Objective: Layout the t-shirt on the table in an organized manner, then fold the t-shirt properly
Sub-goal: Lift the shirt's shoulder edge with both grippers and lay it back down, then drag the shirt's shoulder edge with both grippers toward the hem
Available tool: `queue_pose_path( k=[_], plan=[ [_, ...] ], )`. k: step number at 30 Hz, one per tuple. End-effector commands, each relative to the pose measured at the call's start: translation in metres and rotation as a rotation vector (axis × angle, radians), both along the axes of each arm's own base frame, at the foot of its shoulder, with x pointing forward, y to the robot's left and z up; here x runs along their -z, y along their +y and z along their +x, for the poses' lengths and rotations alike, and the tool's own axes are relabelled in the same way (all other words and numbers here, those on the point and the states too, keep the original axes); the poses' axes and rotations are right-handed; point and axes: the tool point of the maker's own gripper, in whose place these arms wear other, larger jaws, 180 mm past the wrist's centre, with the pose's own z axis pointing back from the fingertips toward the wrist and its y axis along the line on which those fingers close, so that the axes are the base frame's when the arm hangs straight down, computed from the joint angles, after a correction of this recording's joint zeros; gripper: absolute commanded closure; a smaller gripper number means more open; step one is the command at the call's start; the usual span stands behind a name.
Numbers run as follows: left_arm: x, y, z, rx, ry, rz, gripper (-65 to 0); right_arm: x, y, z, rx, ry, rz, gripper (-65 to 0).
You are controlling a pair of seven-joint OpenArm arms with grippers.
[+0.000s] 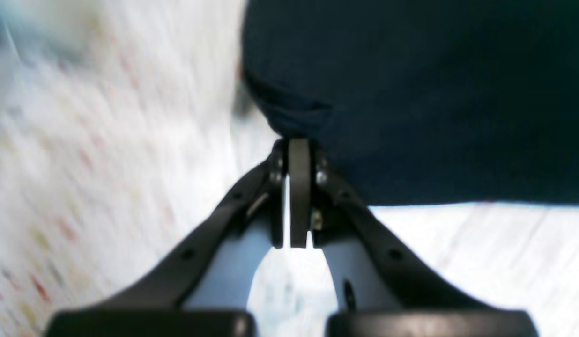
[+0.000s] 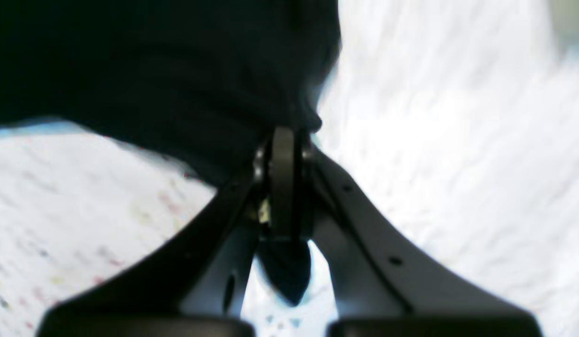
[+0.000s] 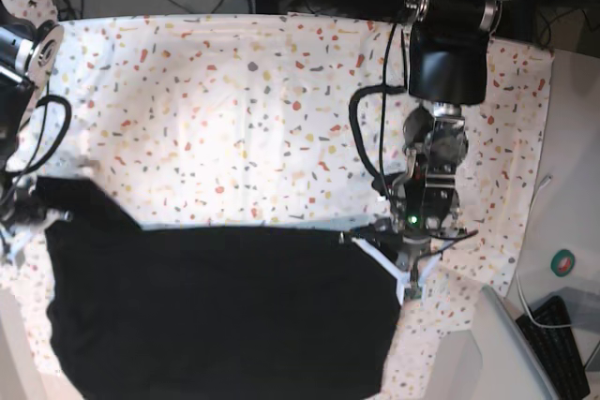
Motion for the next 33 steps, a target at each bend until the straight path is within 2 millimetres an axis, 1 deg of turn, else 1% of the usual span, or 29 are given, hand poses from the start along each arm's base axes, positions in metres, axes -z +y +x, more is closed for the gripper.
queue_pose_path(
  k=[1, 2, 3, 4, 8, 10, 11, 12, 14, 15, 18, 21, 22, 24, 25, 26, 28, 31, 33],
  plan=[
    [-0.013, -0.002, 0.011, 0.005, -0.056, 0.001, 0.0, -0.014, -0.007, 0.015, 0.012, -0.073, 0.012, 0.0],
    [0.002, -0.001, -0.001, 0.001, -0.020, 0.000, 0.0, -0.001, -0.006, 0.003, 0.025, -0.046, 0.028, 0.0],
    [0.014, 0.000, -0.012, 0.000, 0.009, 0.002, 0.0, 0.005, -0.008, -0.005, 0.038, -0.032, 0.036, 0.0],
    [0.021, 0.001, -0.019, -0.001, 0.019, 0.003, 0.0, 0.011, -0.009, -0.013, 0.048, -0.021, 0.039, 0.0],
    [0.040, 0.017, -0.043, 0.002, 0.026, 0.044, 0.0, 0.032, -0.015, -0.047, 0.080, 0.048, 0.050, 0.0],
    [0.044, 0.024, -0.050, -0.006, 0.038, 0.053, 0.0, 0.037, -0.022, -0.064, 0.103, 0.090, 0.052, 0.0],
    [0.045, 0.030, -0.053, -0.007, 0.044, 0.064, 0.0, 0.036, -0.027, -0.072, 0.117, 0.099, 0.047, 0.0],
    [0.042, 0.032, -0.053, -0.007, 0.037, 0.069, 0.0, 0.035, -0.032, -0.081, 0.129, 0.114, 0.039, 0.0],
    [0.040, 0.032, -0.061, -0.003, 0.026, 0.071, 0.0, 0.022, -0.045, -0.097, 0.132, 0.125, -0.020, 0.0],
    [0.037, 0.034, -0.065, 0.000, 0.017, 0.078, 0.0, 0.016, -0.044, -0.103, 0.123, 0.126, -0.043, 0.0],
    [0.042, 0.038, -0.082, 0.004, 0.032, 0.089, 0.0, 0.010, -0.031, -0.118, 0.097, 0.122, -0.081, 0.0],
    [0.049, 0.036, -0.095, 0.004, 0.055, 0.086, 0.0, 0.012, -0.017, -0.125, 0.087, 0.137, -0.070, 0.0],
    [0.048, 0.037, -0.098, -0.006, 0.051, 0.088, 0.0, 0.013, -0.012, -0.126, 0.084, 0.151, -0.064, 0.0],
    [0.044, 0.040, -0.106, -0.026, 0.039, 0.095, 0.0, 0.010, -0.008, -0.134, 0.081, 0.175, -0.068, 0.0],
    [0.040, 0.041, -0.110, -0.033, 0.027, 0.096, 0.0, 0.009, -0.002, -0.136, 0.077, 0.175, -0.067, 0.0],
    [0.035, 0.041, -0.114, -0.041, 0.014, 0.098, 0.0, 0.008, 0.004, -0.136, 0.074, 0.167, -0.064, 0.0],
    [0.022, 0.048, -0.119, -0.062, -0.017, 0.114, 0.0, 0.004, 0.009, -0.138, 0.070, 0.153, -0.071, 0.0],
    [0.010, 0.050, -0.127, -0.086, -0.048, 0.118, 0.0, -0.007, 0.016, -0.140, 0.066, 0.129, -0.089, 0.0],
    [0.007, 0.049, -0.134, -0.088, -0.027, 0.111, 0.0, -0.017, 0.019, -0.142, 0.064, 0.133, -0.104, 0.0]
  ],
)
